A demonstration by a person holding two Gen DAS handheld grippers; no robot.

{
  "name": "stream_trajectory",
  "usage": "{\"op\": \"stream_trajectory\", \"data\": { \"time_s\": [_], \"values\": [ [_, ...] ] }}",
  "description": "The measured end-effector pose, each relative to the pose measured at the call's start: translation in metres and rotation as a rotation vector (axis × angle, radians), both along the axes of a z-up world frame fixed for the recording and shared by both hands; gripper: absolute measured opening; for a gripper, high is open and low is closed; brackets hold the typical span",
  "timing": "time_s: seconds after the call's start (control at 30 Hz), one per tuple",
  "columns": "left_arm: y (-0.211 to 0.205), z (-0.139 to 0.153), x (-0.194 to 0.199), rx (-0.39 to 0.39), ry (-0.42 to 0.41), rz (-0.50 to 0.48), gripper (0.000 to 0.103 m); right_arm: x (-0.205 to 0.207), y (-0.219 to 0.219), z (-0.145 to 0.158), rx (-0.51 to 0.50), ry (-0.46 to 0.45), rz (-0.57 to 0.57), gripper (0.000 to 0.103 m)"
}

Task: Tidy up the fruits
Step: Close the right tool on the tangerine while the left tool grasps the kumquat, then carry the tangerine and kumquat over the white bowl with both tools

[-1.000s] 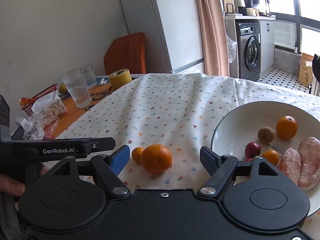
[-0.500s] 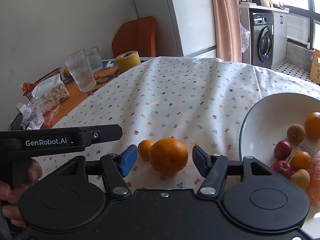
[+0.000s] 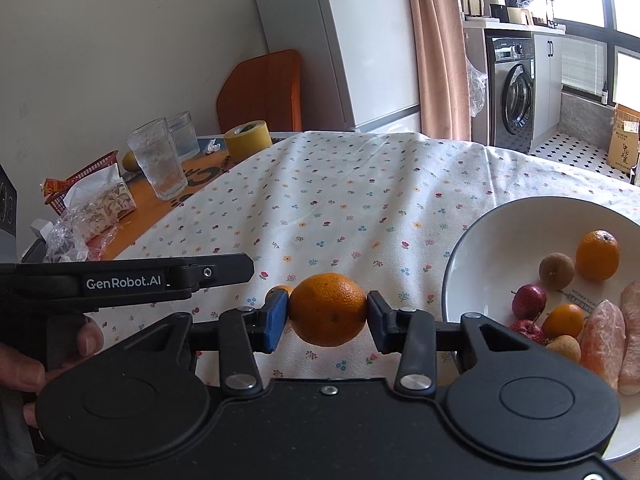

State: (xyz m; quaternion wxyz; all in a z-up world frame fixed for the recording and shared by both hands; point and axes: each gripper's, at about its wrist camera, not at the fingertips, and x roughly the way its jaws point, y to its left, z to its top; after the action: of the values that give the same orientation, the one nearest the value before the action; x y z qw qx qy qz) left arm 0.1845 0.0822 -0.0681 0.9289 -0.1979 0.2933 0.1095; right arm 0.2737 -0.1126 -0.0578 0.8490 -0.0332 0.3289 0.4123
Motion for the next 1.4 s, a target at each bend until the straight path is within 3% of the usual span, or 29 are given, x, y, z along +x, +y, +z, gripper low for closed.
{"op": "stream_trajectory", "data": {
  "time_s": [0.3, 0.5, 0.8, 0.9, 0.93, 1.03, 1.4],
  "values": [
    [-0.016, -0.003, 0.014, -0.011, 0.004, -0.069, 0.047, 0.001, -0.027, 0.011, 0.019, -0.024, -0.078, 0.041],
    [-0.026, -0.007, 0.024, -0.013, 0.017, -0.096, 0.038, 0.006, -0.047, 0.017, 0.035, -0.039, -0.125, 0.041],
    [-0.036, -0.018, 0.035, 0.027, 0.079, -0.105, 0.037, 0.015, -0.073, 0.019, 0.053, -0.053, -0.181, 0.041],
    [-0.040, -0.021, 0.036, 0.058, 0.098, -0.097, 0.031, 0.019, -0.082, 0.019, 0.060, -0.056, -0.200, 0.041],
    [-0.040, -0.020, 0.036, 0.061, 0.103, -0.097, 0.022, 0.020, -0.085, 0.019, 0.063, -0.055, -0.206, 0.041],
    [-0.040, -0.018, 0.038, 0.040, 0.106, -0.098, 0.022, 0.024, -0.093, 0.019, 0.073, -0.054, -0.220, 0.041],
    [-0.070, 0.005, 0.045, 0.072, 0.044, -0.158, 0.022, 0.036, -0.130, 0.018, 0.117, -0.056, -0.298, 0.041]
  ]
}}
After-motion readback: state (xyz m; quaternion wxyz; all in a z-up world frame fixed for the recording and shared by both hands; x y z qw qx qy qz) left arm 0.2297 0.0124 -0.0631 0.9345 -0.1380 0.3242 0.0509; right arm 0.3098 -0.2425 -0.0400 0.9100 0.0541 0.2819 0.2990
